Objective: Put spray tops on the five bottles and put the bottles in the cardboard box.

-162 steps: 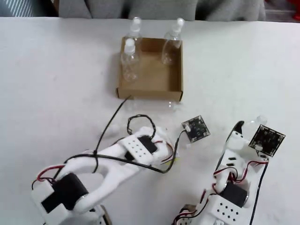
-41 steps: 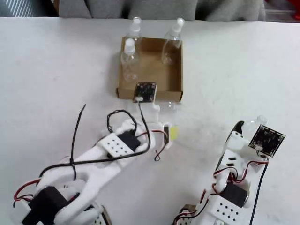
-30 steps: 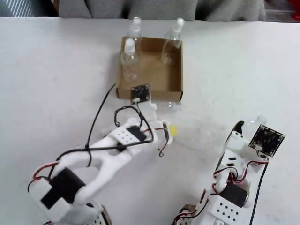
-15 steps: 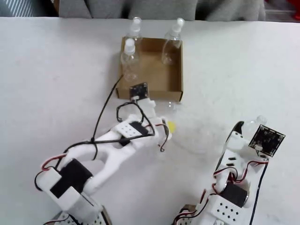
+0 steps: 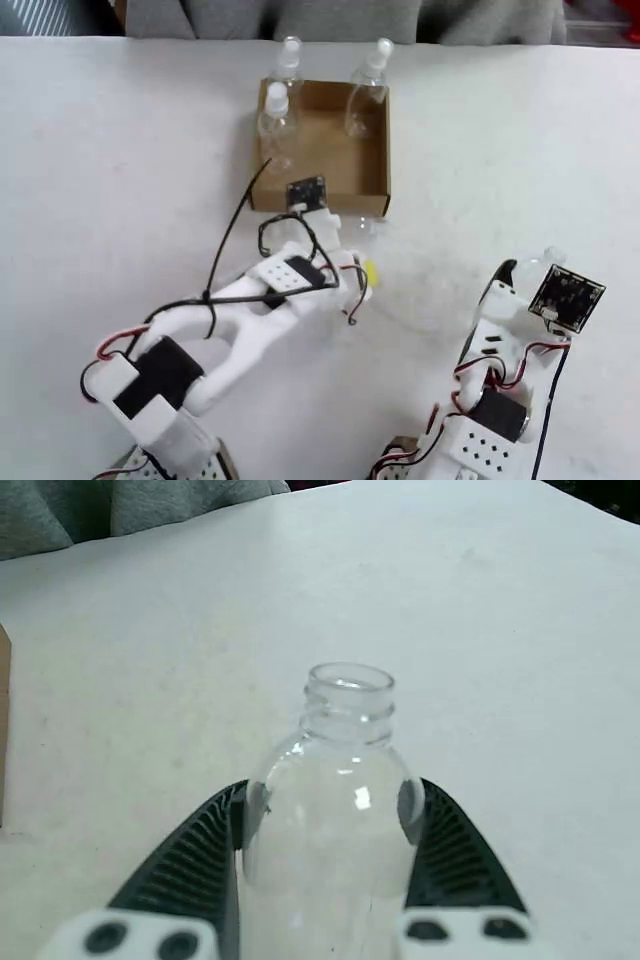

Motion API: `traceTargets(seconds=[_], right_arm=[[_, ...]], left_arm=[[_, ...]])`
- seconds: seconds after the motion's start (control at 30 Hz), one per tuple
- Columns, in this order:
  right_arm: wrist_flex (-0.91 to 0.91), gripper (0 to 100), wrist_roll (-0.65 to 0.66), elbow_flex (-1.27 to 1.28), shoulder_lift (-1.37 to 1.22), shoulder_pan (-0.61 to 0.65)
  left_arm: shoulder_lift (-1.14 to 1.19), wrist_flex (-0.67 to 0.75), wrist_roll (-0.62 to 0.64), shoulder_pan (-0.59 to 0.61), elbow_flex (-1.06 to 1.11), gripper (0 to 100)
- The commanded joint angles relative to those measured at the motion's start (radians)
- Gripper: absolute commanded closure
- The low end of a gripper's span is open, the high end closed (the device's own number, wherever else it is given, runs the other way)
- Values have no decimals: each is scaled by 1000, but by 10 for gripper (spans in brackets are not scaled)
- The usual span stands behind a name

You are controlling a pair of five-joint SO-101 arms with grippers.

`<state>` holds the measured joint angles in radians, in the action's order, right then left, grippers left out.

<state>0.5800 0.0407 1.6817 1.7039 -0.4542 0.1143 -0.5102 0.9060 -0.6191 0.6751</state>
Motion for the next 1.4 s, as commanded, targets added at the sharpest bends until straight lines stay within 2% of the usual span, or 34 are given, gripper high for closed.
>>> traceTargets(seconds=[0.0, 0.07, 0.2, 0.43, 0.57, 0.7, 0.77, 0.93, 1.17, 1.37], right_arm=[[4, 958, -5, 14, 12, 4], [4, 958, -5, 14, 12, 4], [4, 958, -5, 14, 12, 5], [4, 958, -5, 14, 10, 5], [4, 958, -5, 14, 10, 5], [4, 958, -5, 14, 10, 5], [4, 958, -5, 14, 10, 5], [4, 958, -5, 14, 10, 5], [4, 958, -5, 14, 10, 5], [4, 958, -5, 14, 10, 5]], left_arm=[[-12, -12, -49, -41, -46, 924], [-12, -11, -52, -39, -48, 985], [-13, -21, -57, -44, -43, 950], [-71, -172, -270, -47, -72, 941], [-91, -222, -325, -45, -71, 836], [-97, -253, -272, -47, -71, 700], [-99, -276, -267, -47, -77, 666], [-99, -296, -264, -42, -103, 689], [-93, -290, -258, -44, -161, 797], [-91, -288, -230, -45, -199, 803]])
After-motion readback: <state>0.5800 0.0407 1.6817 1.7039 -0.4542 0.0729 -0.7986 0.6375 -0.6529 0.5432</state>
